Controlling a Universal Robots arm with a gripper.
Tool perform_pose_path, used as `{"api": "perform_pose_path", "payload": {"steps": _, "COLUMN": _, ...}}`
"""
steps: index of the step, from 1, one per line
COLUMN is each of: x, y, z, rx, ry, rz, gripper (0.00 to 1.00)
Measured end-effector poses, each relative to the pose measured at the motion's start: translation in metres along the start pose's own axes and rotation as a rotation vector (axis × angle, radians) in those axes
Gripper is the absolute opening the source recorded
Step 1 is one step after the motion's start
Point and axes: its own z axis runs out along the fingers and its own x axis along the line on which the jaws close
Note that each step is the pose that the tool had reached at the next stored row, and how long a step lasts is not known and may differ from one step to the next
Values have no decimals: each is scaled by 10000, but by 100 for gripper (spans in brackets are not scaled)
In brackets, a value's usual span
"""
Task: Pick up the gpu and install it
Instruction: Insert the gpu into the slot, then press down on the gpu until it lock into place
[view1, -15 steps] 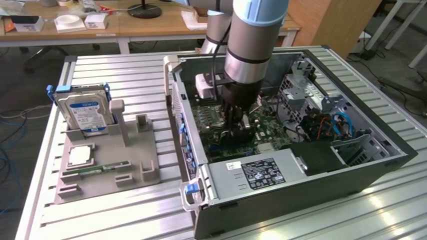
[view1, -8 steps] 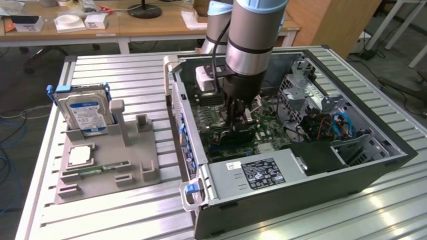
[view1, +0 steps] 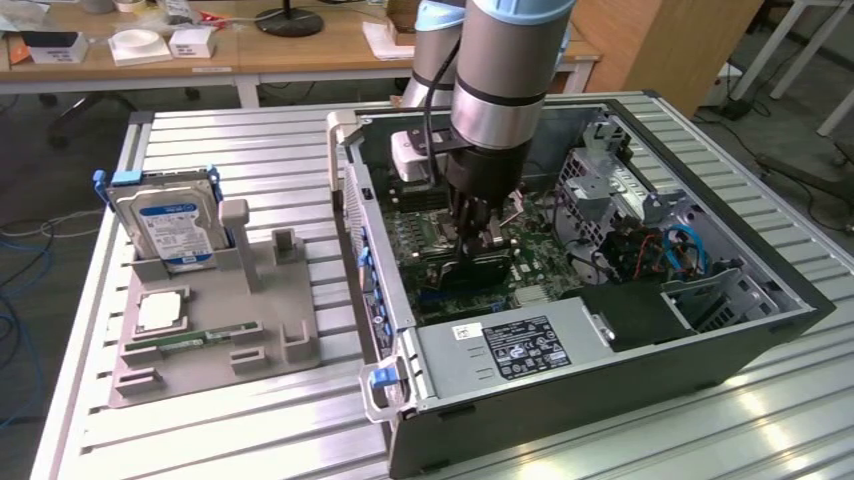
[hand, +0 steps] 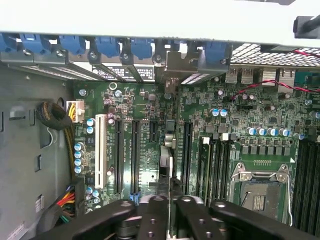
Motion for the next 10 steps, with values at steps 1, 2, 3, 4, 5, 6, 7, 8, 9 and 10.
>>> {"api": "perform_pose_path", "payload": {"steps": 1, "x": 0, "y": 0, "z": 0, "rx": 0, "ry": 0, "rz": 0, "gripper": 15}}
{"api": "perform_pose_path", "payload": {"steps": 2, "x": 0, "y": 0, "z": 0, "rx": 0, "ry": -2, "rz": 0, "gripper": 10}}
{"api": "perform_pose_path", "payload": {"steps": 3, "x": 0, "y": 0, "z": 0, "rx": -1, "ry": -2, "rz": 1, "gripper": 10}}
{"api": "perform_pose_path", "payload": {"steps": 4, "x": 0, "y": 0, "z": 0, "rx": -1, "ry": -3, "rz": 1, "gripper": 10}}
{"api": "perform_pose_path", "payload": {"steps": 5, "x": 0, "y": 0, "z": 0, "rx": -1, "ry": -4, "rz": 1, "gripper": 10}}
{"api": "perform_pose_path", "payload": {"steps": 6, "x": 0, "y": 0, "z": 0, "rx": 0, "ry": -5, "rz": 1, "gripper": 10}}
{"api": "perform_pose_path", "payload": {"steps": 7, "x": 0, "y": 0, "z": 0, "rx": -1, "ry": -6, "rz": 1, "gripper": 10}}
{"api": "perform_pose_path", "payload": {"steps": 8, "x": 0, "y": 0, "z": 0, "rx": -1, "ry": -8, "rz": 1, "gripper": 10}}
{"api": "perform_pose_path", "payload": {"steps": 9, "x": 0, "y": 0, "z": 0, "rx": 0, "ry": -12, "rz": 1, "gripper": 10}}
{"api": "perform_pose_path", "payload": {"steps": 10, "x": 0, "y": 0, "z": 0, "rx": -1, "ry": -13, "rz": 1, "gripper": 10}}
